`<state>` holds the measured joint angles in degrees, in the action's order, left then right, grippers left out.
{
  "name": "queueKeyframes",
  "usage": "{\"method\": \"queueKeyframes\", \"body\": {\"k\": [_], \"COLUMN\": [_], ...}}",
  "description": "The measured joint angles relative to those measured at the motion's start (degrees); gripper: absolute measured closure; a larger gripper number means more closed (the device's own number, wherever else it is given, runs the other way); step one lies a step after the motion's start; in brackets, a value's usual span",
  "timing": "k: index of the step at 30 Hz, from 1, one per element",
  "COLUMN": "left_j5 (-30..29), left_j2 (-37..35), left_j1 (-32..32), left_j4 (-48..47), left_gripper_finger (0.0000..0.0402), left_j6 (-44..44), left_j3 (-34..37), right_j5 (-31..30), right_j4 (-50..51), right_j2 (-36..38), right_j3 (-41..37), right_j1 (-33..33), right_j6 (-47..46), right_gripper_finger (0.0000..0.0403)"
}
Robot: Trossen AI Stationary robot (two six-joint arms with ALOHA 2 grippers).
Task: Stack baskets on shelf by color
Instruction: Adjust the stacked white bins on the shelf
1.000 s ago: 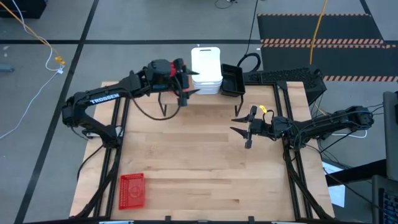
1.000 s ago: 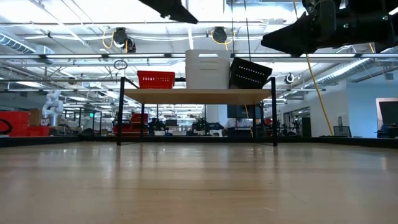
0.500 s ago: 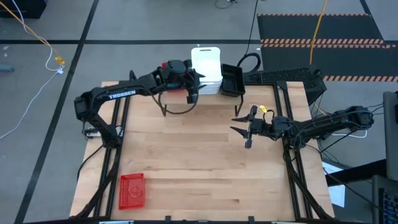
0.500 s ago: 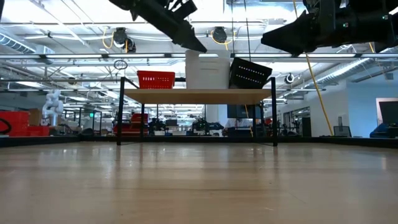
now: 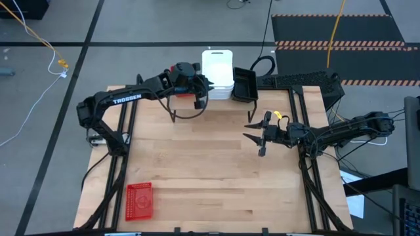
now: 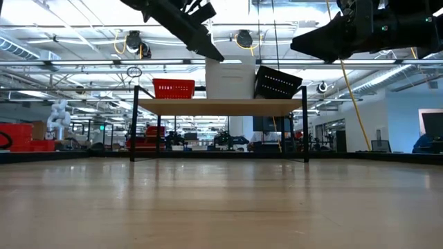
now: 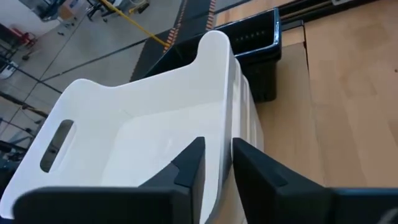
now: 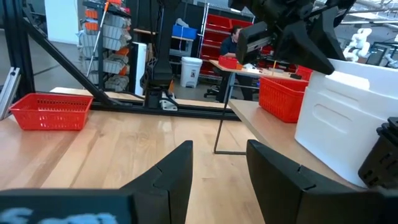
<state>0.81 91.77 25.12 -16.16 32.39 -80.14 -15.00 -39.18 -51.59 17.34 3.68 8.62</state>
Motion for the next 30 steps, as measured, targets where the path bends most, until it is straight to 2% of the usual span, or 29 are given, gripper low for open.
{"method": "queueKeyframes", "body": {"k": [14, 23, 30], "left_j5": [-2.4, -3.3, -3.3], "left_j2": [-2.0, -3.7, -3.8], "left_j1": [-0.5, -1.3, -1.9], "left_j4": [-2.5, -5.6, -6.5], "left_gripper_finger": [0.0383, 0.0375, 0.0385], "left_j6": [-0.8, 0.1, 1.0], "left_j3": [0.0, 0.0, 0.0], "right_j5": [0.0, 0.0, 0.0], "right_j4": [0.0, 0.2, 0.2], "right_j2": [0.0, 0.0, 0.0], "right_j3": [0.0, 0.0, 0.0], "right_j1": [0.0, 0.0, 0.0], "right_j6": [0.0, -0.4, -0.5], "right_gripper_finger": [0.0259, 0.0259, 0.0259]}}
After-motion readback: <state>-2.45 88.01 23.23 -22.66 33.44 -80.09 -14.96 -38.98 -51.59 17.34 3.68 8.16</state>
